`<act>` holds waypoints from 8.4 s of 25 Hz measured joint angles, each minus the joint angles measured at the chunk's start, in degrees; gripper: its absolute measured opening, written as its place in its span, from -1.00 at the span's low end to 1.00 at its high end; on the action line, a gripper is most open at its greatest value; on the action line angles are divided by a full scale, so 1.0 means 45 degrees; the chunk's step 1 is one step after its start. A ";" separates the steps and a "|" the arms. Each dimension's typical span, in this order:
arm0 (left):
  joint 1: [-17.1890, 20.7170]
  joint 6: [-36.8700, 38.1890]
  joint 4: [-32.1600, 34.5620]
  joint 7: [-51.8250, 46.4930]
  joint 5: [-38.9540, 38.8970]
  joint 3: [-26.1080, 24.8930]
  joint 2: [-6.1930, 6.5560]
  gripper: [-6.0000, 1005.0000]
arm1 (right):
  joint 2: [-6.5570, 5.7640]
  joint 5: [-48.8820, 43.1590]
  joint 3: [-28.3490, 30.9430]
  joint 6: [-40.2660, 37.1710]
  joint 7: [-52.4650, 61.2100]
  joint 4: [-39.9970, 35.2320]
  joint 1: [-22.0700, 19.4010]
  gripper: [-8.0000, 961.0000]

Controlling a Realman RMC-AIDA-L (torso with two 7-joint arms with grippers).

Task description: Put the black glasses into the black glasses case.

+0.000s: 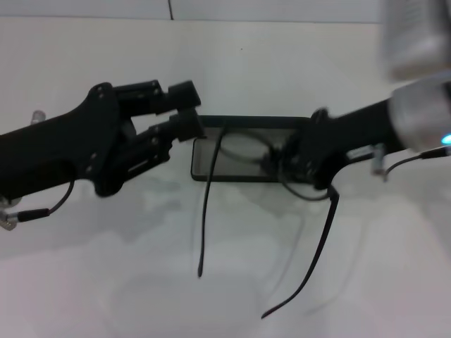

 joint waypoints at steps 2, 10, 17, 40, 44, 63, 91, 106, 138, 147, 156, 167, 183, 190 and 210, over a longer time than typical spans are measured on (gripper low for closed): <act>-0.0051 0.0285 -0.0019 0.0144 -0.0052 -0.0004 0.0015 -0.38 | 0.0004 0.1424 0.0969 -0.0365 -0.1208 -0.0032 -0.0630 -0.75; -0.0427 0.0364 -0.0117 0.0307 0.0029 0.0170 -0.0101 -0.52 | -0.0054 0.4813 0.2759 -0.1490 -0.4467 0.2216 -0.0902 -0.76; -0.1341 0.0381 -0.1378 0.0822 0.0202 0.0588 -0.0133 -0.86 | 0.0004 0.4810 0.2624 -0.1458 -0.5182 0.3862 0.0180 -0.76; -0.2215 0.0144 -0.2624 0.1580 0.0502 0.0593 -0.0166 -0.91 | 0.0056 0.5451 0.2321 -0.1558 -0.5847 0.5041 0.1428 -0.76; -0.2539 0.0129 -0.3072 0.1917 0.0507 0.0620 -0.0178 -0.91 | 0.0066 0.5589 0.1775 -0.1566 -0.5864 0.5044 0.1572 -0.76; -0.2504 -0.0441 -0.3390 0.2572 0.0328 0.0522 -0.0189 -0.91 | 0.0028 0.5939 0.1760 -0.1464 -0.6179 0.5055 0.1456 -0.76; -0.2112 -0.0281 -0.3439 0.2879 -0.0683 0.0453 0.0027 -0.92 | -0.0089 0.6288 0.4441 -0.3138 -0.6308 0.4879 0.0731 -0.76; -0.2654 -0.0090 -0.4102 0.3553 0.0549 0.1229 -0.0213 -0.92 | -0.0002 1.0169 0.6996 -0.5233 -0.7627 0.5892 0.0059 -0.77; -0.2663 -0.0661 -0.5571 0.4278 -0.1188 0.1801 -0.0210 -0.92 | 0.0007 0.8782 0.1379 -0.0085 -0.8883 0.7016 0.1924 -0.74; -0.2700 -0.0986 -0.5663 0.4096 -0.1199 0.1792 -0.0206 -0.92 | 0.0018 0.8611 0.1042 -0.0180 -0.8864 0.6963 0.1929 -0.73; -0.2661 -0.1022 -0.5696 0.4082 -0.1199 0.1792 -0.0210 -0.92 | 0.0012 0.8611 0.0828 -0.0189 -0.8838 0.6832 0.1886 -0.72; -0.2603 -0.1049 -0.5719 0.4082 -0.1170 0.1808 -0.0204 -0.92 | 0.0008 0.8623 0.0797 -0.0297 -0.8831 0.6804 0.1811 -0.71; 0.0015 0.1001 -0.3832 0.3802 -0.2906 0.1687 0.1099 -0.92 | -0.0023 -0.2515 -0.0240 -0.1036 0.0360 -0.0623 0.1602 -0.69; 0.0143 0.0997 -0.3877 0.4145 -0.2686 0.1320 0.0993 -0.91 | 0.0071 -0.5702 -0.2560 -0.2472 0.3924 -0.0243 0.4625 -0.69; 0.1362 0.1050 -0.3891 0.4265 -0.2220 0.1001 0.1442 -0.91 | 0.0089 -0.7365 -0.6157 0.0174 0.4616 0.2244 0.7399 -0.67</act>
